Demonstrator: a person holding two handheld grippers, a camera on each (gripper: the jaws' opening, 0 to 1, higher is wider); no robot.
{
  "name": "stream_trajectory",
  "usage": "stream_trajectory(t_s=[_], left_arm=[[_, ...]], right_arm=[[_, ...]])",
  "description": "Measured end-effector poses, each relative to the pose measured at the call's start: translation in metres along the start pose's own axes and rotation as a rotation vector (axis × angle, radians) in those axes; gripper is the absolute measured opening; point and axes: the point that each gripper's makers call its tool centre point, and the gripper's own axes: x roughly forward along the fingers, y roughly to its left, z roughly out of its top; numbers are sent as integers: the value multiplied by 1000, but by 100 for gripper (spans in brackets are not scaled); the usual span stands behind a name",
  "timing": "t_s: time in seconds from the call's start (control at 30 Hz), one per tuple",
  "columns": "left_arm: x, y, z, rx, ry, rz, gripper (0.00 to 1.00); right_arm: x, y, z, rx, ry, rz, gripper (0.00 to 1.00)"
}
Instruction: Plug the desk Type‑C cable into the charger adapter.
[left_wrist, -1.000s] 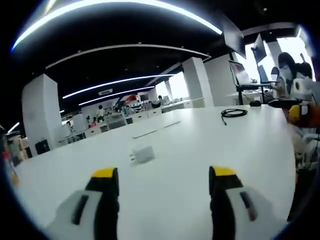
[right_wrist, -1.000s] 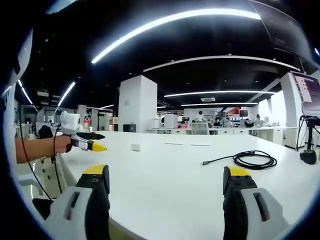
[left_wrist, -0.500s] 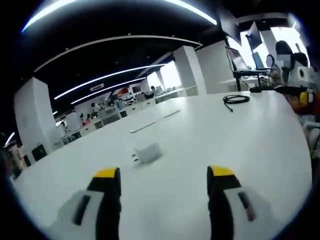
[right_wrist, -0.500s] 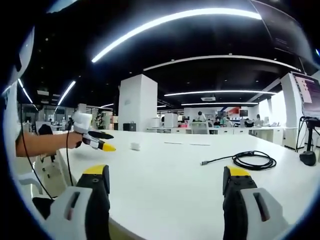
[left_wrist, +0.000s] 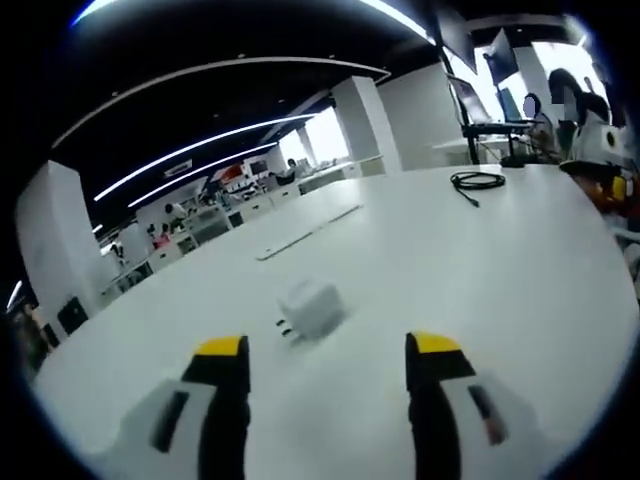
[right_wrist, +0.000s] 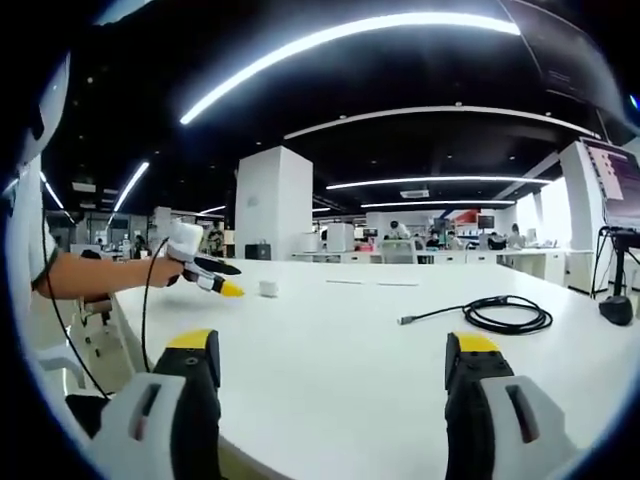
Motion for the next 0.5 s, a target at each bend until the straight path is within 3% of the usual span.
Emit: stream_trajectory(t_s=[0.07,0.17,0.5], left_arm=[[-3,-7,2,16,11,-7,61],[7,-2,4,68,35,-22,60],[32,12,4,113,101,-69,53]], right_arm=[[0,-1,-1,2,4,0,94],[-1,0,-4,8,8,-1,94],[0,0,-7,9,14,7,93]])
